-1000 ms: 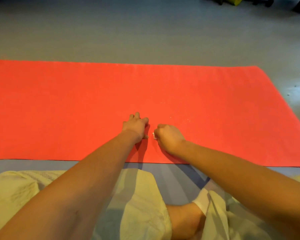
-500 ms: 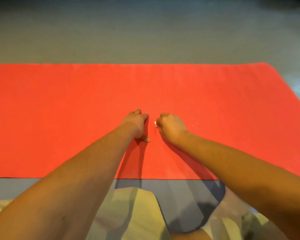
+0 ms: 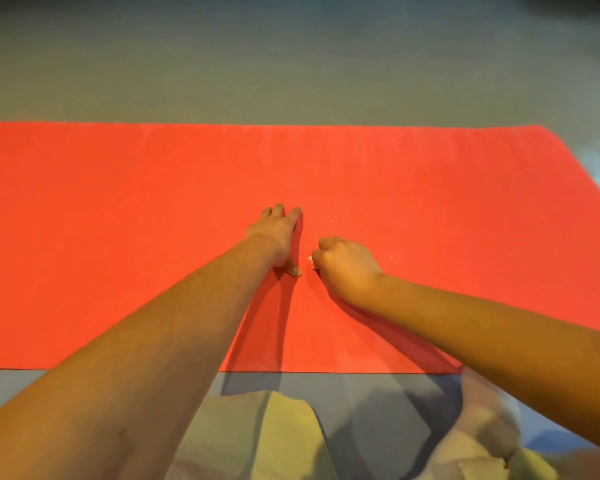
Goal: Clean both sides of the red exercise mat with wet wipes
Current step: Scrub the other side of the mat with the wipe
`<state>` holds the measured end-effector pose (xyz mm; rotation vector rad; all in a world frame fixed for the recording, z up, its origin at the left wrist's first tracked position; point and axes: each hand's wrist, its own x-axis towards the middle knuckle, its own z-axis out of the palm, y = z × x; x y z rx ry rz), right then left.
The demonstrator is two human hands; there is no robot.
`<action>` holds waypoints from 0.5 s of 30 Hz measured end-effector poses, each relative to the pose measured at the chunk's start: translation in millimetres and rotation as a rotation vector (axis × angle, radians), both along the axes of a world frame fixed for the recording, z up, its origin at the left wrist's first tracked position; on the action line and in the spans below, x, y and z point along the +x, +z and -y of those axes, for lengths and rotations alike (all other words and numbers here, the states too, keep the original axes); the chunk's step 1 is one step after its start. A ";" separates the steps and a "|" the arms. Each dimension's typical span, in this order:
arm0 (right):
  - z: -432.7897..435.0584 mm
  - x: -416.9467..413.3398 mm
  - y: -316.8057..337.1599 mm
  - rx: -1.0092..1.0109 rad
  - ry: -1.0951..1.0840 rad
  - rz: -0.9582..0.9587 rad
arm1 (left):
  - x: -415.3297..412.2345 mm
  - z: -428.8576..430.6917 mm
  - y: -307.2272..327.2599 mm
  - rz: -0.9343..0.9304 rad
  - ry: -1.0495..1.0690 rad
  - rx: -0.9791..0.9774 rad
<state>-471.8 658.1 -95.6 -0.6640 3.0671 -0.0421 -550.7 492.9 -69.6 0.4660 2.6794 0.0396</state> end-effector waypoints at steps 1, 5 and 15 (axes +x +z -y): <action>0.8 -12.8 1.1 -0.012 -0.040 -0.024 | -2.7 0.1 -0.6 0.019 -0.009 -0.004; 4.1 -76.6 7.7 0.000 -0.230 -0.047 | -9.2 -2.0 4.1 0.047 -0.023 -0.043; -0.8 -30.9 2.3 -0.018 -0.058 -0.052 | -26.2 -8.4 -9.8 -0.120 0.047 0.059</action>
